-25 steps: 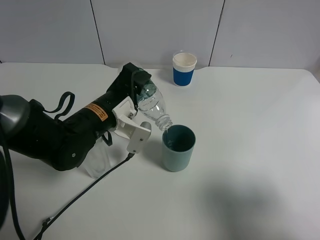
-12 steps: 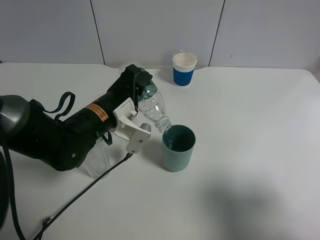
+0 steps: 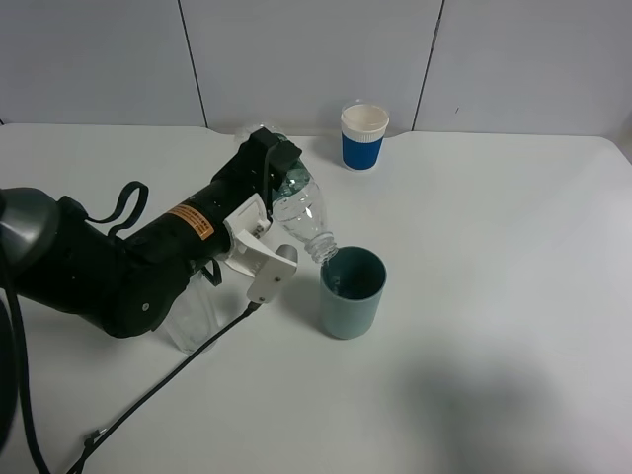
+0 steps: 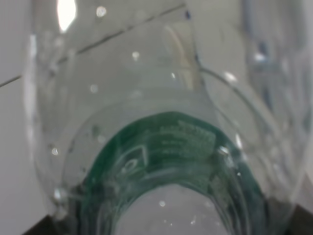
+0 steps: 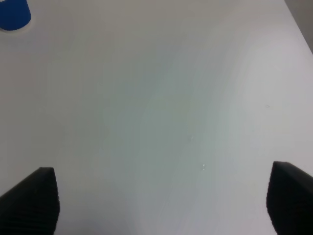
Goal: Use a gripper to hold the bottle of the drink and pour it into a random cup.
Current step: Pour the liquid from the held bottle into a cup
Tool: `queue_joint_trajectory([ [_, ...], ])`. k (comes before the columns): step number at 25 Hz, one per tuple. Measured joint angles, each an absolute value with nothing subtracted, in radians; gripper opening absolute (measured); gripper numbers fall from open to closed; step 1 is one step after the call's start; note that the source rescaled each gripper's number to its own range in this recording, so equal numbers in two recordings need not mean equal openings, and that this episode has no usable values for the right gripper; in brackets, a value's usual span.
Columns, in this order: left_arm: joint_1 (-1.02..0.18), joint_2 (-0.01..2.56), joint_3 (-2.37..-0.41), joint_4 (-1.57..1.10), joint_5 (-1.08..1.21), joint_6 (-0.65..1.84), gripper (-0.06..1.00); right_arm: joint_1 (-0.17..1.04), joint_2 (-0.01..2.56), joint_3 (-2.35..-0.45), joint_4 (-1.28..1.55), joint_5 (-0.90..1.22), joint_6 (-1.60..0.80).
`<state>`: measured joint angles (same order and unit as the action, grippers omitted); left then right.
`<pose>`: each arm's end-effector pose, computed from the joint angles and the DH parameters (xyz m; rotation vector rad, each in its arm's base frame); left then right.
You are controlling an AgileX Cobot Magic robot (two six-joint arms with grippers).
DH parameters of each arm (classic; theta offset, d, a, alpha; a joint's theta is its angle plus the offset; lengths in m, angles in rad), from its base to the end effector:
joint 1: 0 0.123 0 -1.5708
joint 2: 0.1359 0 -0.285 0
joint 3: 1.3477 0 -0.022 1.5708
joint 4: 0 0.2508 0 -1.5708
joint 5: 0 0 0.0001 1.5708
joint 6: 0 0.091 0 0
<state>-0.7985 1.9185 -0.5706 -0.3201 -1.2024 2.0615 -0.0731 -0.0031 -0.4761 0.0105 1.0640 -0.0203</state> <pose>0.2401 -0.2082 0.1365 1.6662 0.5864 1.0984 -0.0027 0.0010 0.2704 0.0542 2.0679 -0.0448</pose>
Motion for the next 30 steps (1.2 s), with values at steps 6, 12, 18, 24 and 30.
queue_joint_trajectory([
  [6, -0.799, 1.918, -0.571, -0.320, -1.202, 2.066, 0.00, -0.073, -0.003, -0.476, 0.010, 1.064, -0.020],
  [12, -0.799, 1.918, -0.571, -0.317, -1.202, 2.074, 0.00, -0.073, -0.003, -0.476, 0.010, 1.064, -0.020],
  [18, -0.799, 1.918, -0.571, -0.316, -1.202, 2.074, 0.00, -0.073, -0.003, -0.476, 0.010, 1.064, -0.020],
  [24, -0.799, 1.918, -0.571, -0.312, -1.202, 2.077, 0.00, -0.073, -0.003, -0.476, 0.010, 1.064, -0.020],
  [30, -0.799, 1.918, -0.571, -0.310, -1.202, 2.077, 0.00, -0.073, -0.003, -0.476, 0.010, 1.064, -0.020],
])
